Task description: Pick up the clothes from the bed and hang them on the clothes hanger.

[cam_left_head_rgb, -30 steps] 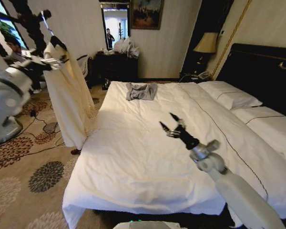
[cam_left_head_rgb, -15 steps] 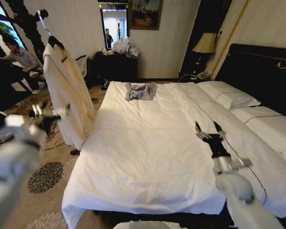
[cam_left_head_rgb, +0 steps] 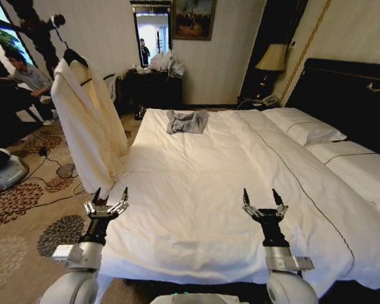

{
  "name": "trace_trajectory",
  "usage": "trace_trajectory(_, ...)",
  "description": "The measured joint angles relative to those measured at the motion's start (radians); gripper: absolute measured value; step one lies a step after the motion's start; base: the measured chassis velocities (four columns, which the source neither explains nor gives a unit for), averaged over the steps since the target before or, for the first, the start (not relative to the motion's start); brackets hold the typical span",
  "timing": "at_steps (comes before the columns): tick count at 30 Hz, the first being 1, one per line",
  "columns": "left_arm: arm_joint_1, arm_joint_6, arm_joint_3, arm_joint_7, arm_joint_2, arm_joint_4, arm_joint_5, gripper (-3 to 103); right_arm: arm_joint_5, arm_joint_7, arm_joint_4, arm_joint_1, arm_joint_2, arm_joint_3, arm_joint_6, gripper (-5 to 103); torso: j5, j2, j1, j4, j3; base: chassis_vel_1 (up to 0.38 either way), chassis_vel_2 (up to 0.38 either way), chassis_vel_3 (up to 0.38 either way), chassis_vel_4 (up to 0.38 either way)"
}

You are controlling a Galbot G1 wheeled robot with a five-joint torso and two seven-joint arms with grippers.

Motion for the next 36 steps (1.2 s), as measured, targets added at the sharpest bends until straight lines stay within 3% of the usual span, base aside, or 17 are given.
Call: trace_trajectory(36,-0.011,0.007,0.002,-0.005,0.019,0.007,-0.014,100,0.013,-0.006,-0.006,0.007,-0.007,-0.001,-0.001,100,-0.0001,0.0,0.0,0.0001,0.0,0.0,0.0,0.0,0.0)
